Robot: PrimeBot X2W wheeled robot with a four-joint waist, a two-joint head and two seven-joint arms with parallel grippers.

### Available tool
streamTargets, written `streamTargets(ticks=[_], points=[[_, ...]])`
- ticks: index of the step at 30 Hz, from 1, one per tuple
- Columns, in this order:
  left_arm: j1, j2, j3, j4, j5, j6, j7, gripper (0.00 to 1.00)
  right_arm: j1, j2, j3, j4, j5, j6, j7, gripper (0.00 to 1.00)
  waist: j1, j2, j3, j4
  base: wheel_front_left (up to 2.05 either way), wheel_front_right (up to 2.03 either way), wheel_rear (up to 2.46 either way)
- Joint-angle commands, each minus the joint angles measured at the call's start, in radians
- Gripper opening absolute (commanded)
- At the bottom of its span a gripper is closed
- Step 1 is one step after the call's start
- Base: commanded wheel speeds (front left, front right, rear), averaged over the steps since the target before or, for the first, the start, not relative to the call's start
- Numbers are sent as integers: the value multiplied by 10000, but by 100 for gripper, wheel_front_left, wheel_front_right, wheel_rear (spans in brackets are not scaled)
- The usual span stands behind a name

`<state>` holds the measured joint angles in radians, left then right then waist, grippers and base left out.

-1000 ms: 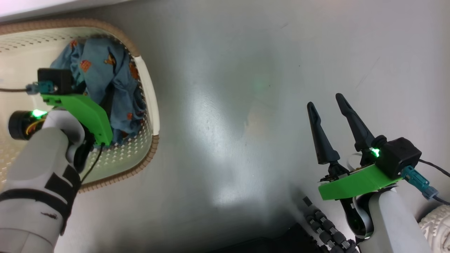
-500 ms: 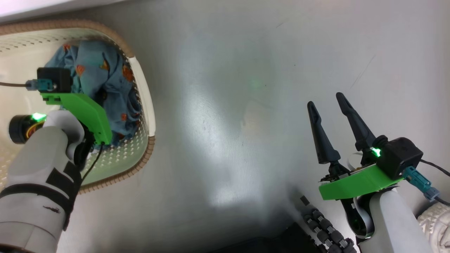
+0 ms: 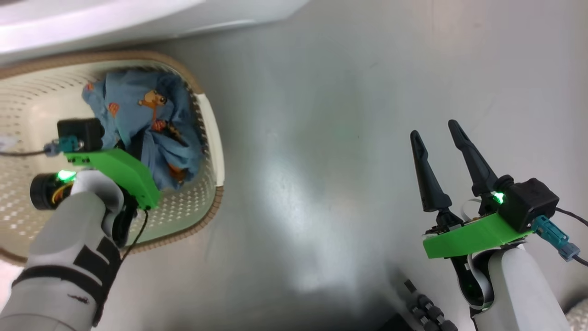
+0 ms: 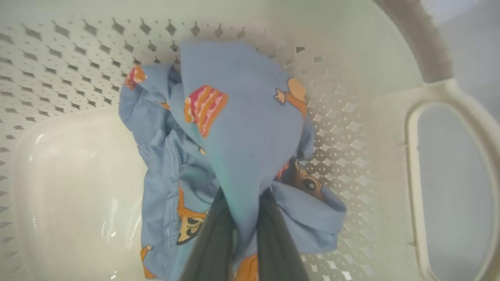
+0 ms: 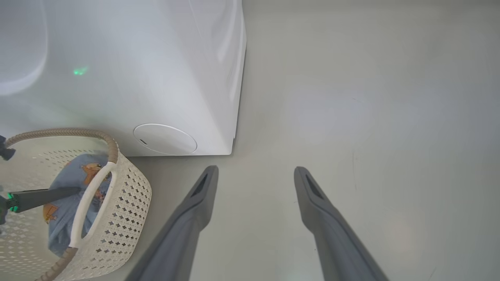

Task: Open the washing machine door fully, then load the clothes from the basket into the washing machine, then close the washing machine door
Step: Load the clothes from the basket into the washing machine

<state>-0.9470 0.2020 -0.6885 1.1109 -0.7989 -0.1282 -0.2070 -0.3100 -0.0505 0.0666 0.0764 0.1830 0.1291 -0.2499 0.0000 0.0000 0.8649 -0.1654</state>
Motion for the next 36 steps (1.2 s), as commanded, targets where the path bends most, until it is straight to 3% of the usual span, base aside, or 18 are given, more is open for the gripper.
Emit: streamTargets(ticks=[1, 8, 15, 36], points=[[404, 363, 139, -181, -143, -25, -204, 0, 178, 3, 149, -128, -73, 16, -118, 100, 0, 0, -554, 405, 0, 0, 0], [1124, 525, 361, -977, -246, -25, -536, 0, 128, 3, -27, 114, -254, 16, -118, 100, 0, 0, -1444, 969, 0, 0, 0], [2473, 654, 1823, -2510, 396, 163, -545, 0, 141, 3, -99, 426, -548, 16, -118, 100, 0, 0, -2448, 1276, 0, 0, 0], [6715, -270, 5476, -6957, 3312, 520, -547, 0, 1173, -169, -95, 1211, -194, 16, -114, 100, 0, 0, -5990, 1801, 0, 0, 0]])
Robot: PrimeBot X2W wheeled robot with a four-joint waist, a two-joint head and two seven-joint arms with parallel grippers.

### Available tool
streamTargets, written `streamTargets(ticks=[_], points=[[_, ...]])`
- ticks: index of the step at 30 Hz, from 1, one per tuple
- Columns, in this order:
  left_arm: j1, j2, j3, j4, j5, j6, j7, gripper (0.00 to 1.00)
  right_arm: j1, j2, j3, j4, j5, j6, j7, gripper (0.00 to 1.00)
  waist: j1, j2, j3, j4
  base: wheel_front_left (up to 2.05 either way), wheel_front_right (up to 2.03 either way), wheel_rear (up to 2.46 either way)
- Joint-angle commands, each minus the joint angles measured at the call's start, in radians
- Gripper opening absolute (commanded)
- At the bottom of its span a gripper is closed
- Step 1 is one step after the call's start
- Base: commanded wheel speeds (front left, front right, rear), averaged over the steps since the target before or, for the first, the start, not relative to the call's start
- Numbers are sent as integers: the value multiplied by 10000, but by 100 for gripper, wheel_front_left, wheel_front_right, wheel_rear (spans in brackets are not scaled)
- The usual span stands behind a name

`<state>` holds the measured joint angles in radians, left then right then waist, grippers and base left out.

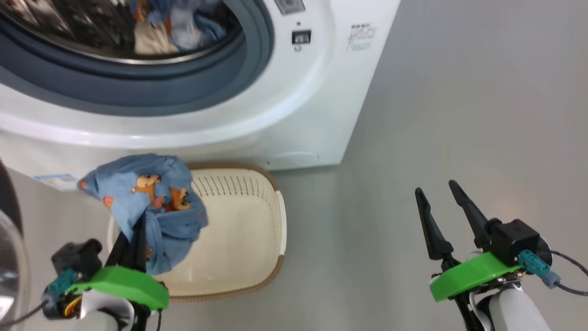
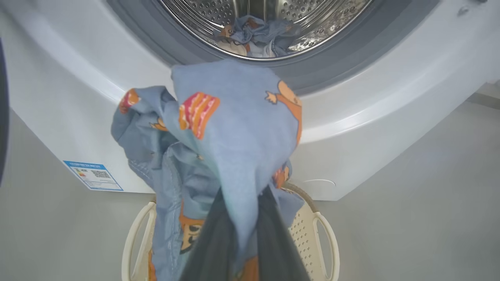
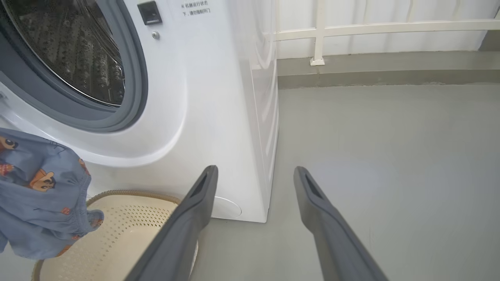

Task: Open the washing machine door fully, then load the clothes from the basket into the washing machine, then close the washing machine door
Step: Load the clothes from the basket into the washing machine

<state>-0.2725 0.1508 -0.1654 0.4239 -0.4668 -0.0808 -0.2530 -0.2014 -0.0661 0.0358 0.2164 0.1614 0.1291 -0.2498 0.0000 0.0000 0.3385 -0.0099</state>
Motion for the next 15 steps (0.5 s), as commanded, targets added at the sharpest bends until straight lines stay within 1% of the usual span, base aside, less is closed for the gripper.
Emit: streamTargets(ticks=[1, 7, 15], points=[[144, 198, 399, -287, 104, 34, -87, 0, 153, -21, 207, -185, 33, 16, -105, 100, 0, 0, -874, 252, 0, 0, 0], [1068, -34, 1128, -1573, 857, 22, -87, 0, 524, -101, 124, -281, 33, 16, 0, 100, 0, 0, -1734, 186, 0, 0, 0], [2034, -272, 1860, -2911, 1473, -91, -87, 0, 1004, -202, 185, -348, 130, 16, 258, 100, 0, 0, -2775, 10, 0, 0, 0]])
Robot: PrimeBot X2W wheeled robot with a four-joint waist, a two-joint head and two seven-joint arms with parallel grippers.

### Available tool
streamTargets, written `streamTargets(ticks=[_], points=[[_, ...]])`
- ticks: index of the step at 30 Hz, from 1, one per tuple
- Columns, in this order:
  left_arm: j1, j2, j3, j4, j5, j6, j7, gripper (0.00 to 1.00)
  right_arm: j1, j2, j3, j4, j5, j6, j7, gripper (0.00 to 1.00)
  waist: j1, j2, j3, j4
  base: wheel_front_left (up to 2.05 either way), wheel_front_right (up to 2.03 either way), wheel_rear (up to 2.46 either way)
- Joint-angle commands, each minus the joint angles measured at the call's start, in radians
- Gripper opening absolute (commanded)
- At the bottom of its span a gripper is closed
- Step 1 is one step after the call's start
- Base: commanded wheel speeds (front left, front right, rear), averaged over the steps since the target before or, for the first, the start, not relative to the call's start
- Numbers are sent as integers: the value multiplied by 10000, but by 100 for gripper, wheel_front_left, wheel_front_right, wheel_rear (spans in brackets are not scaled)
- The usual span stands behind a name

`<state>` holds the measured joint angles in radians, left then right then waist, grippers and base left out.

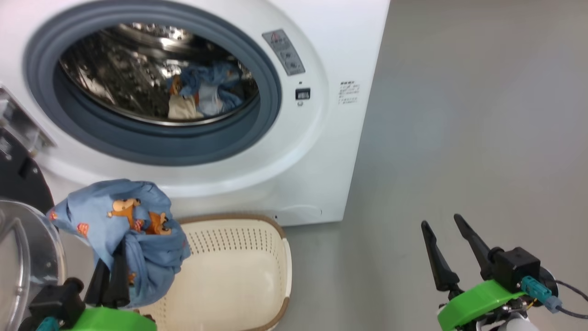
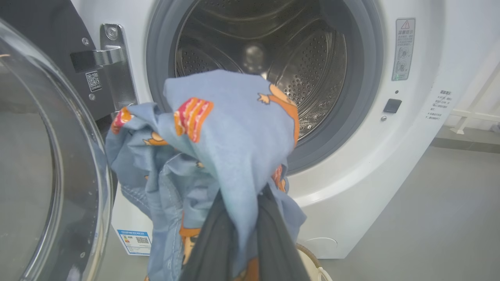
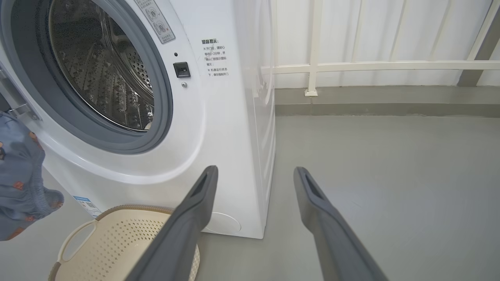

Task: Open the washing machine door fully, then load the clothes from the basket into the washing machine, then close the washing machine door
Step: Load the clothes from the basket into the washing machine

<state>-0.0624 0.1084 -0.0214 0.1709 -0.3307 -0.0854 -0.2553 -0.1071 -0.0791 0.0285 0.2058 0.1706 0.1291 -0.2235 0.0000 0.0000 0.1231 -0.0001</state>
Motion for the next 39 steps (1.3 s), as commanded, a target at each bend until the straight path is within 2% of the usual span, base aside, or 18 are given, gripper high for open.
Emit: streamTargets(ticks=[1, 6, 12, 17, 39], points=[[51, 151, 468, -521, 222, -40, -64, 0, 120, -85, 273, -253, 38, 16, 33, 100, 0, 0, -725, -116, 0, 0, 0], [620, 100, 715, -1047, 524, 51, -64, 0, 369, -126, 284, -399, -34, 16, 181, 100, 0, 0, -1158, -277, 0, 0, 0], [1108, -18, 1014, -1592, 693, 320, -64, 0, 576, -131, 203, -711, -87, 16, 282, 100, 0, 0, -1194, -290, 0, 0, 0], [1419, -64, 1180, -1854, 723, 354, -64, 0, 654, -89, 67, -924, -149, 16, 339, 100, 0, 0, -1131, -295, 0, 0, 0], [1348, -303, 1350, -1893, 659, 170, -64, 0, 680, 46, -136, -1255, -291, 16, 367, 100, 0, 0, -746, -225, 0, 0, 0]])
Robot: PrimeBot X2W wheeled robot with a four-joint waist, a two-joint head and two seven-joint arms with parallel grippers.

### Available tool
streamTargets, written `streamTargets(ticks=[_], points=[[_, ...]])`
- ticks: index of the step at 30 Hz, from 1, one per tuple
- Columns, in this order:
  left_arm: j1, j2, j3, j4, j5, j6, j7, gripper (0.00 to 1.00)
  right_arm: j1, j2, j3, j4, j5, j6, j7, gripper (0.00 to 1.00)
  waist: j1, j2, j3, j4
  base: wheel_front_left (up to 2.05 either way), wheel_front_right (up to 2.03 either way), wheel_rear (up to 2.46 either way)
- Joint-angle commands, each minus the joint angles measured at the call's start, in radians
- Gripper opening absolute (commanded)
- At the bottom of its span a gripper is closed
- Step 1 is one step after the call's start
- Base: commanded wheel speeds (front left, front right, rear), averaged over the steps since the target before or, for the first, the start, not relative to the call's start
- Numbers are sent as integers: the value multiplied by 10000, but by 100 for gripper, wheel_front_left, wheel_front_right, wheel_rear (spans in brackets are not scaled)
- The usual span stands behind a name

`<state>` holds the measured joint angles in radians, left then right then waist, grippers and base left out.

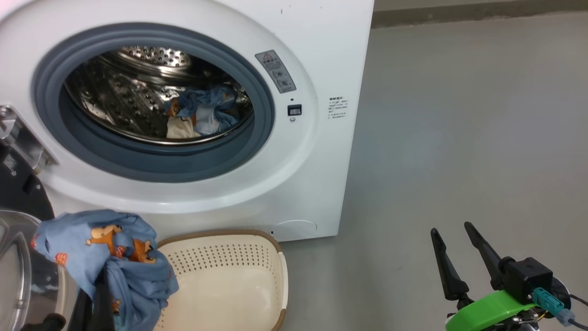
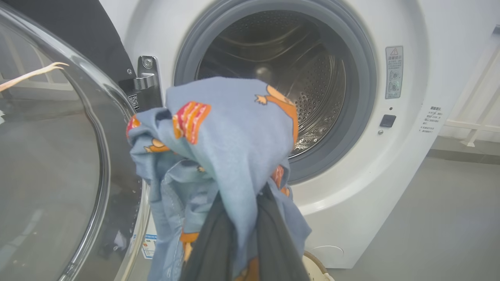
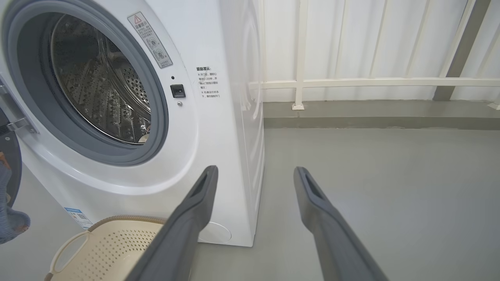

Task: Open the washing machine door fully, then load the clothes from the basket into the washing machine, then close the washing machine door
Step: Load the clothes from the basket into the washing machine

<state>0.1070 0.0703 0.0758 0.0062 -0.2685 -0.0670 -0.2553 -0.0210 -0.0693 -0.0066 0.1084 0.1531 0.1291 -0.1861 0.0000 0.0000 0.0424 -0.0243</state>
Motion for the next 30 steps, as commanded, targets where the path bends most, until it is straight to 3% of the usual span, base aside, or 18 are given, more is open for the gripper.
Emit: streamTargets(ticks=[1, 17, 30], points=[[-382, 71, 364, -240, 44, -25, -64, 0, -194, -41, 212, -274, -110, 16, -14, 100, 0, 0, 124, 20, 0, 0, 0], [-1796, 85, 293, 377, -42, -233, -65, 0, -633, 95, 302, -54, -90, 16, -232, 100, 0, 0, 1118, -216, 0, 0, 0], [-4034, 665, 247, 1359, -18, -382, -65, 0, -1107, 154, 475, 62, -75, 16, -397, 100, 0, 0, 2230, -748, 0, 0, 0]])
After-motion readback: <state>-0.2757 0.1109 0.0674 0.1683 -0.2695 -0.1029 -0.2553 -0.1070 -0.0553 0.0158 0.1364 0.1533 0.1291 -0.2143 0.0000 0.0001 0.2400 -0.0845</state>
